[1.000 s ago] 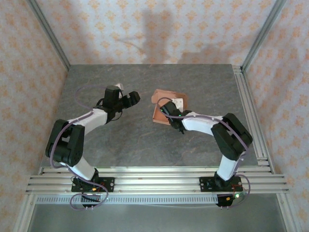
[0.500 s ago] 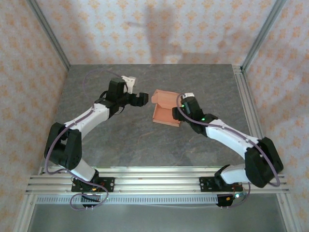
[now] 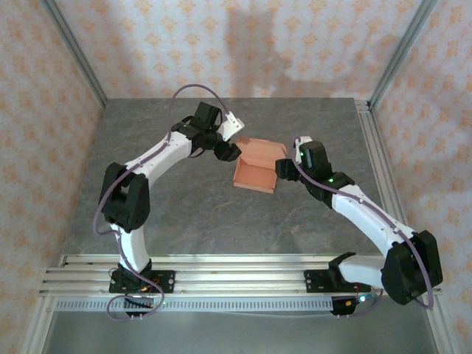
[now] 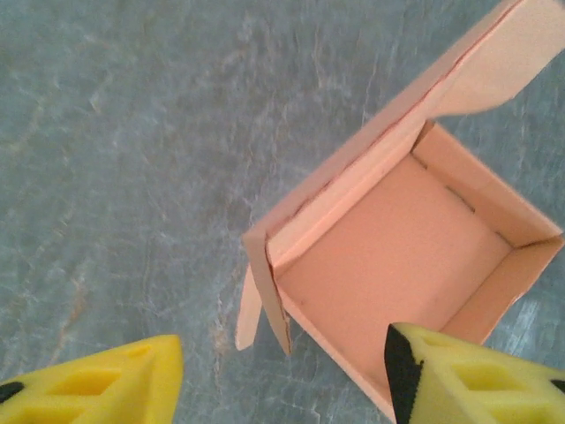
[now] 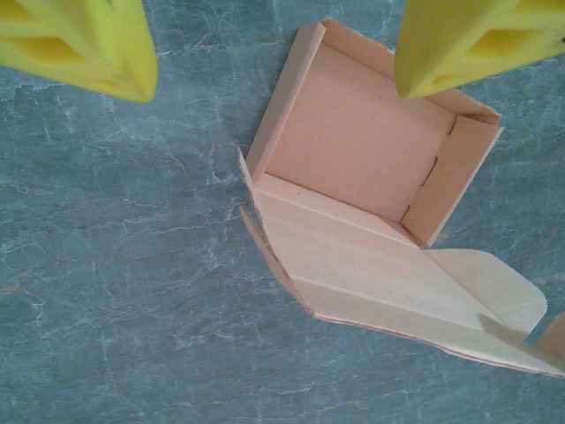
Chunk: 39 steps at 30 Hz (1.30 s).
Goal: Fold the paper box
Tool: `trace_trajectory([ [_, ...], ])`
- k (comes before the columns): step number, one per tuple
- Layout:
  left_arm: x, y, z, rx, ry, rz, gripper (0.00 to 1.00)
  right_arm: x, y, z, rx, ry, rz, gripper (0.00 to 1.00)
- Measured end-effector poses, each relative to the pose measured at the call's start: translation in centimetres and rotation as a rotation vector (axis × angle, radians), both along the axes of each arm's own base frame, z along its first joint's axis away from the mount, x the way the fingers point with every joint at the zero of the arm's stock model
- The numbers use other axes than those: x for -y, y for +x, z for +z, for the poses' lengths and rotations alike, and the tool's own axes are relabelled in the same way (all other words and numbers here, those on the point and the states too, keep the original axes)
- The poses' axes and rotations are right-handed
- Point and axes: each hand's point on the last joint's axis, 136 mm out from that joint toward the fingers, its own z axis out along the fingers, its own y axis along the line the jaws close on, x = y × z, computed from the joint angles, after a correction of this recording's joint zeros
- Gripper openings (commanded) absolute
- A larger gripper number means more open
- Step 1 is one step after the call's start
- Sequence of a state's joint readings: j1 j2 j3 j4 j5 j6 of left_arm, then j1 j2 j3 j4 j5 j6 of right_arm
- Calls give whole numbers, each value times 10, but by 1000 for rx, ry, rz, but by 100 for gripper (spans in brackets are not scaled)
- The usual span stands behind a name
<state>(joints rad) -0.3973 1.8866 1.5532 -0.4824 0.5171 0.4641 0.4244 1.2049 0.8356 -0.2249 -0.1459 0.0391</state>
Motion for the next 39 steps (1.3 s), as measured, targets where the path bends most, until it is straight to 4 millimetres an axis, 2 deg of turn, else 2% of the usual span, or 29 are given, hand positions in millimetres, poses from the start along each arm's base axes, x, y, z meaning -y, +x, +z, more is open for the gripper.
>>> trace_trajectory([
  [3, -4, 2, -11, -20, 31, -21, 42, -2, -1, 0, -3, 7, 10, 71],
  [7, -5, 9, -13, -14, 37, -40, 39, -3, -1, -1, -7, 10, 16, 71],
  [10, -1, 16, -11, -7, 32, -56, 30, -4, -1, -5, -18, 8, 18, 71],
  [12, 0, 18, -12, -4, 35, -66, 29, -5, -1, -7, -25, 7, 21, 71],
  [15, 1, 19, -15, -12, 41, -73, 27, -5, -1, -8, -26, 7, 21, 71],
  [21, 1, 19, -18, -24, 47, -82, 12, -5, -1, -8, -27, 7, 22, 71],
  [28, 3, 16, -18, -35, 36, -93, 1, -5, -1, -8, -28, 8, 22, 71],
  [35, 5, 15, -17, -38, 26, -101, 0, 5, 7, -7, -21, -16, -8, 68],
  [39, 7, 13, -17, -46, 16, -109, 0, 13, 20, -4, -14, -38, -20, 55],
])
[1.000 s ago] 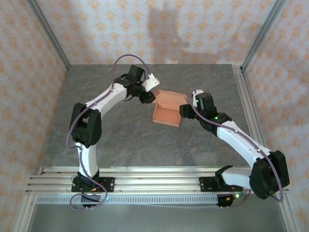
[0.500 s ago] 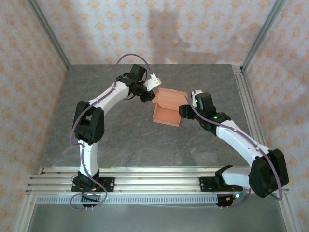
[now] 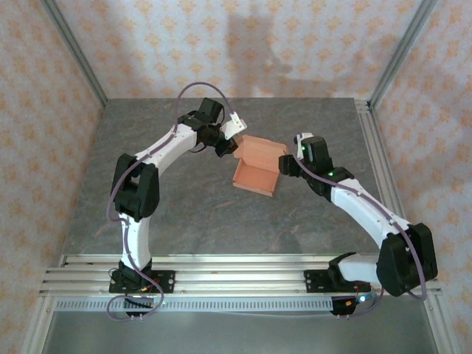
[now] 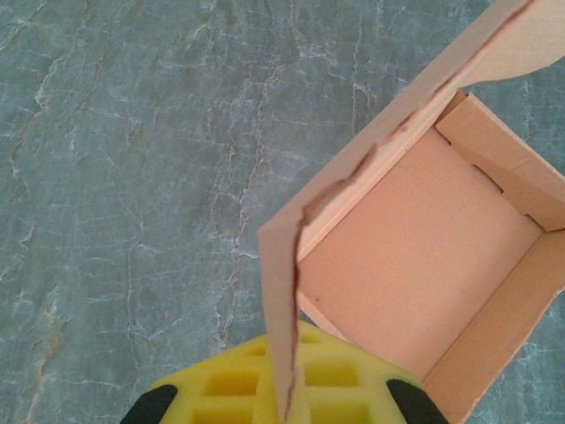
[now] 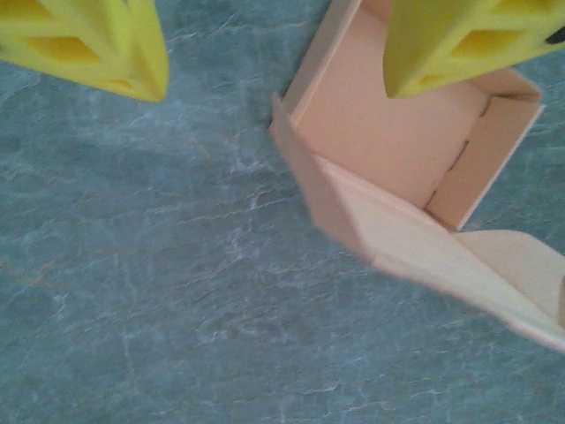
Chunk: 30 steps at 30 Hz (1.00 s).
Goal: Fold the paper box
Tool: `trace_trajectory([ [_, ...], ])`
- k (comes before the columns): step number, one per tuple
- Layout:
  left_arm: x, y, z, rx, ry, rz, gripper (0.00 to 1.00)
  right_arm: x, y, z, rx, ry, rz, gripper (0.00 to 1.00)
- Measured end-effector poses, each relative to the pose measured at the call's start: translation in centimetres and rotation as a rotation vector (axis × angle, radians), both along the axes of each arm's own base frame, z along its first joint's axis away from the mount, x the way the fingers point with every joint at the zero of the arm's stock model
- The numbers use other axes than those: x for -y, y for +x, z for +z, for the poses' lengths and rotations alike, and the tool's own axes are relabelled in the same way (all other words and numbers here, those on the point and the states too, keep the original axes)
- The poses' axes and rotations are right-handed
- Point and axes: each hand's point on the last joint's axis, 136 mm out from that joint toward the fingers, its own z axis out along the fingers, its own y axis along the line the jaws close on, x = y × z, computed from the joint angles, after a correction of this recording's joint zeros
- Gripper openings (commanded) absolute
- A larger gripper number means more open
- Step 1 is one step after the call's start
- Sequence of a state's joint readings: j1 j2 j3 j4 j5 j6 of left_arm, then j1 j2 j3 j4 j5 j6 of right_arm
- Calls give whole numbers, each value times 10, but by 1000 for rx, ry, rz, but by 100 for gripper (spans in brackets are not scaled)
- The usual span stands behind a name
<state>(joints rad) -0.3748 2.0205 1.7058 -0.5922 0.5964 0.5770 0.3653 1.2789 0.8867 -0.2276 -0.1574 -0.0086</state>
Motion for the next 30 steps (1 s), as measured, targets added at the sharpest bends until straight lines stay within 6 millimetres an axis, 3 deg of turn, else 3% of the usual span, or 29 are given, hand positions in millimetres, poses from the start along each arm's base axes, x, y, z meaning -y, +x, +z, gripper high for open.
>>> trace_trajectory([
  [11, -1, -2, -1, -17, -1, 1, 0, -13, 34, -4, -39, -92, 120, 28],
  [18, -2, -3, -2, -20, 0, 2, 0, -15, 28, -18, -94, -129, 172, 12],
  [26, -2, -3, -2, -23, 1, 2, 0, -17, 27, -29, -124, -130, 194, 10],
  [28, -2, -3, -2, -23, 1, 2, 0, -18, 27, -32, -134, -131, 194, 2],
  [30, -2, -4, -2, -25, 2, 2, 0, -18, 27, -33, -135, -132, 194, 0],
])
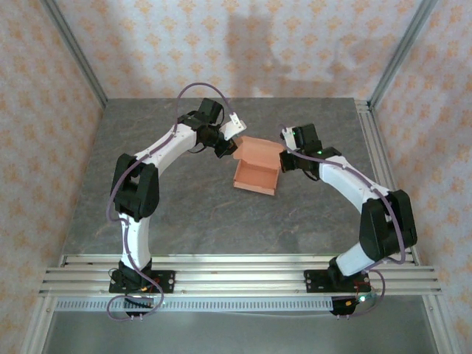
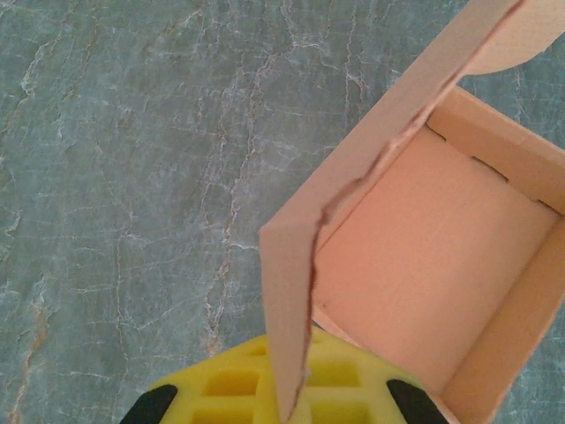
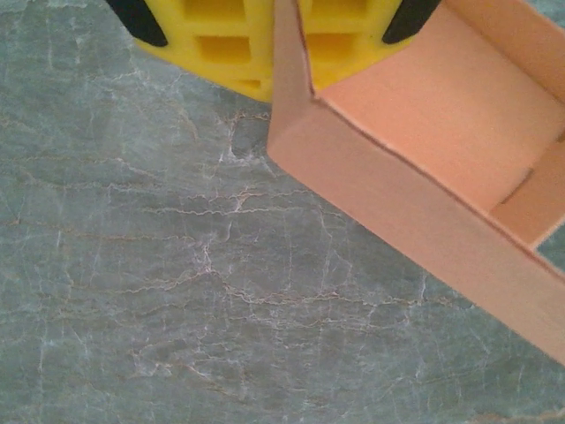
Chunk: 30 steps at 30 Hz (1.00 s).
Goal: Fold the paper box
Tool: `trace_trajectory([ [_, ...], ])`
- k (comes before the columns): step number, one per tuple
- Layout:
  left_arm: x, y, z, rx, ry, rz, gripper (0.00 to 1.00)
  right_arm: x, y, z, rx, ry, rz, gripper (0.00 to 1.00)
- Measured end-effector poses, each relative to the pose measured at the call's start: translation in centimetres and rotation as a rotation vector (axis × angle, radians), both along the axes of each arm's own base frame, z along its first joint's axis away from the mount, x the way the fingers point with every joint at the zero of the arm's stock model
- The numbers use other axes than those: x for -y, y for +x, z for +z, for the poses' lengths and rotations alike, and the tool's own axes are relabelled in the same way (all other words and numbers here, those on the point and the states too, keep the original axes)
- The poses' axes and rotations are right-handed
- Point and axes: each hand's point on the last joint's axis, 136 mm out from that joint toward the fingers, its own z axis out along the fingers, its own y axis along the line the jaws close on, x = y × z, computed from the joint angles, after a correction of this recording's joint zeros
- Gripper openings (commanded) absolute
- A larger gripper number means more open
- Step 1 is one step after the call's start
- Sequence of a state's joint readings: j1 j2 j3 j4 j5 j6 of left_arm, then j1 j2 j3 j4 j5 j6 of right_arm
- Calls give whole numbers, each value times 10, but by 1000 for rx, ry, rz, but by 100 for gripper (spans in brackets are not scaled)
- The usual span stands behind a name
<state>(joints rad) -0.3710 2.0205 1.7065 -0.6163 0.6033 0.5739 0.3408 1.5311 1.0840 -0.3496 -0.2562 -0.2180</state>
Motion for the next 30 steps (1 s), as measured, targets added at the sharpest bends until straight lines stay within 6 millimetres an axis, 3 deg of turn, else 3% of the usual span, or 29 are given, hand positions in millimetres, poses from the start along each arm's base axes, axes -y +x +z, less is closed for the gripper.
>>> trace_trajectory([
  [15, 0, 1, 2, -29, -22, 50, 0, 0, 1, 1, -18, 43, -57, 0],
  [25, -1, -6, 25, -40, -111, 158, 0, -4, 13, 13, 60, 54, -186, 0],
  [30, -4, 3, 33, -39, -145, 263, 0, -10, 18, 24, 131, 58, -269, 0],
])
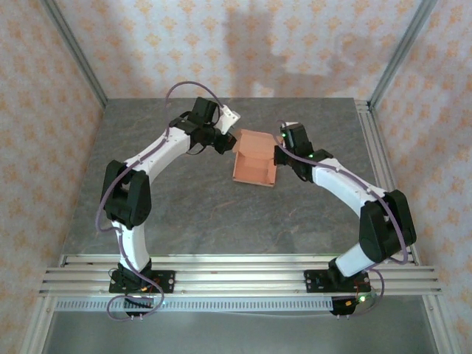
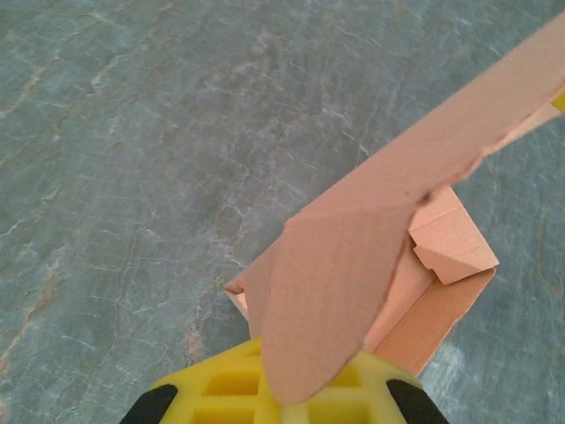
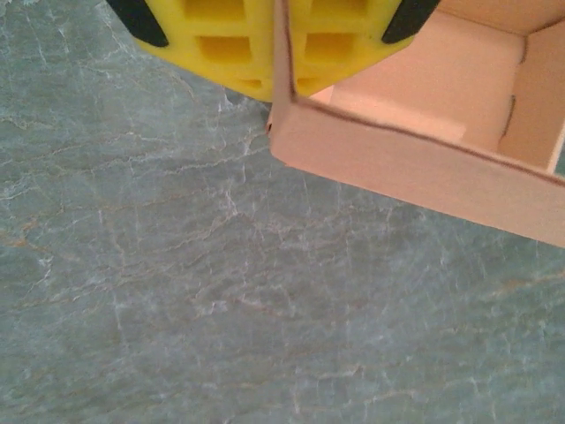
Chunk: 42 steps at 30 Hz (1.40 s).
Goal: Fold the paper box
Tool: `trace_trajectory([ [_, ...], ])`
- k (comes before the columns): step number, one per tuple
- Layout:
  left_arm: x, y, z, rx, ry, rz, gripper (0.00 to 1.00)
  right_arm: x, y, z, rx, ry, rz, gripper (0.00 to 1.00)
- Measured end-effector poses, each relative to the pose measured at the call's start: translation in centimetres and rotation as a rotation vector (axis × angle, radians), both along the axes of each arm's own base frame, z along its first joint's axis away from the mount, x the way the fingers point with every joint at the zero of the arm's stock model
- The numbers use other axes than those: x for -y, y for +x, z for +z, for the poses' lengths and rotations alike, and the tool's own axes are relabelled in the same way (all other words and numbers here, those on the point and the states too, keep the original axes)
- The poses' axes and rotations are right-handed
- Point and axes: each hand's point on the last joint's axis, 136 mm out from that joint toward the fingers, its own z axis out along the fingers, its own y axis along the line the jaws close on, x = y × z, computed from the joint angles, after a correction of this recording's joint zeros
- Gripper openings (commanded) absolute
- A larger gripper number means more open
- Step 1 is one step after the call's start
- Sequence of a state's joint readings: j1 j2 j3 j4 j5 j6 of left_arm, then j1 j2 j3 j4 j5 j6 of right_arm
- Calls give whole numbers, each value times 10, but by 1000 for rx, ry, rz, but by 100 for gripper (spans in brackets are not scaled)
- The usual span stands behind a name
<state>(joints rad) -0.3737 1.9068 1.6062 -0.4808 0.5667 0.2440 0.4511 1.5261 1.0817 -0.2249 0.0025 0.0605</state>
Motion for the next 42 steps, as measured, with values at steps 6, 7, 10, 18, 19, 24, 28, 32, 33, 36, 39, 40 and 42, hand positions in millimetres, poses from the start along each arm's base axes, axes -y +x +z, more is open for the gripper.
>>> trace_trajectory([
  [6, 2, 5, -7, -38, -36, 116, 0, -2, -1, -1, 44, 20, -97, 0],
  [7, 3, 4, -8, -45, -39, 130, 0, -2, -1, 0, 50, 25, -114, 0],
  [10, 7, 4, -11, -55, -51, 162, 0, -1, 1, 3, 74, 42, -160, 0],
  [18, 2, 9, -14, -67, -46, 240, 0, 3, 4, 6, 95, 39, -173, 62],
  [19, 1, 9, -14, -67, -45, 246, 0, 4, 4, 8, 103, 45, -169, 65],
  [24, -1, 7, -16, -81, -36, 249, 0, 21, -18, 15, 151, 115, -144, 67],
  [28, 2, 9, -12, -97, -28, 237, 0, 33, -36, -3, 128, 156, -122, 66],
  [32, 8, 8, -13, -124, -24, 191, 0, 23, -45, -33, 55, 153, -51, 59],
  [33, 10, 6, -14, -140, -23, 174, 0, 21, -44, -39, 39, 151, -38, 59],
  [36, 13, 0, -19, -196, -23, 122, 0, 23, -35, -54, -14, 137, -22, 54],
  [39, 9, -4, -22, -249, -22, 91, 0, 28, -21, -58, -48, 117, -19, 50],
  [40, 7, -5, -23, -262, -21, 85, 0, 29, -17, -57, -55, 114, -18, 49],
  [42, 3, -8, -25, -291, -19, 70, 0, 28, -6, -56, -72, 100, 0, 46],
])
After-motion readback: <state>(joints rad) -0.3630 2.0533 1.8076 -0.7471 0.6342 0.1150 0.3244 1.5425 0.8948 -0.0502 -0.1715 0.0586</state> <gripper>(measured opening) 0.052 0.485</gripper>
